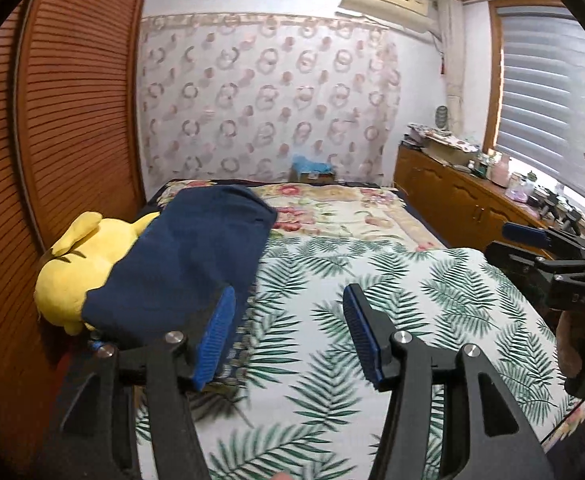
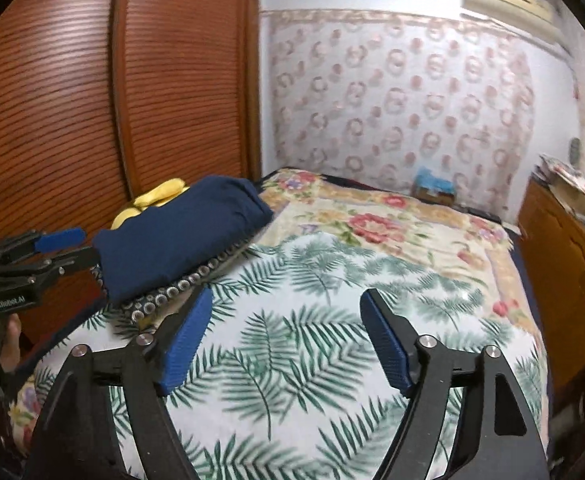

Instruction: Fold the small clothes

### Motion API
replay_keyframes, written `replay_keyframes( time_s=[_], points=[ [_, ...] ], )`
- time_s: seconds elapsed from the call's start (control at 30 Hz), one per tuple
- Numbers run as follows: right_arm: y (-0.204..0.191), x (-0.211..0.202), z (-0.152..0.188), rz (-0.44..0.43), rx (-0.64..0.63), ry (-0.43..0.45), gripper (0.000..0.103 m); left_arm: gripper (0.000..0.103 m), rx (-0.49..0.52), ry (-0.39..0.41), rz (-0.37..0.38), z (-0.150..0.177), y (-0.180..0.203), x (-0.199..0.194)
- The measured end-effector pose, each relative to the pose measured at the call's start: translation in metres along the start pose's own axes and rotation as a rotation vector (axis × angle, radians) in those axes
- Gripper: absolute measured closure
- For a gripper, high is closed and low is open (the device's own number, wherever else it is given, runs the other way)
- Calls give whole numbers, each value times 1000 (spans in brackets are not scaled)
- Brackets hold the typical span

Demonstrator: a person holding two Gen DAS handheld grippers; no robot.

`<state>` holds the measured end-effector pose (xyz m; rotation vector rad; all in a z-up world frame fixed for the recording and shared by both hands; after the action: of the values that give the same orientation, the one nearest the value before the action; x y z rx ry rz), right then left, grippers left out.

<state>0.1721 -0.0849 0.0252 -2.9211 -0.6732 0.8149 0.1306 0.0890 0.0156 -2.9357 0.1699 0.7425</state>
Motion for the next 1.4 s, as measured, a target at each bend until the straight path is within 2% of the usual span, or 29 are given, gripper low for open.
replay_keyframes(
  time_s=[0.2, 0.4, 0.8, 1.4],
  points=[
    [22, -48, 9, 102, 72, 84, 21, 48, 31, 22, 6, -9, 29, -11],
    [38, -77, 13, 144, 124, 132, 21, 48, 53, 19, -16, -15, 48, -18],
    [45, -99, 20, 162, 144, 171, 21, 47, 59, 32, -14, -16, 62, -24],
    [49, -103, 20, 165, 153, 182, 21, 47, 60, 41, -20, -15, 62, -28]
  ],
)
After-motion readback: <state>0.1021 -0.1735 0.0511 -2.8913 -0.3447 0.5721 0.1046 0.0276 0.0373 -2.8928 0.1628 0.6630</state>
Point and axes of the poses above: each gripper's, at about its wrist camera, not at the fingertips, and x roughly the way its jaws point, y to its right, z to its underside, the point moved 4 cm from there along x, roughly the way its jaws point, and after that the axes turned 10 degrees about x, right-handed, at the moved point
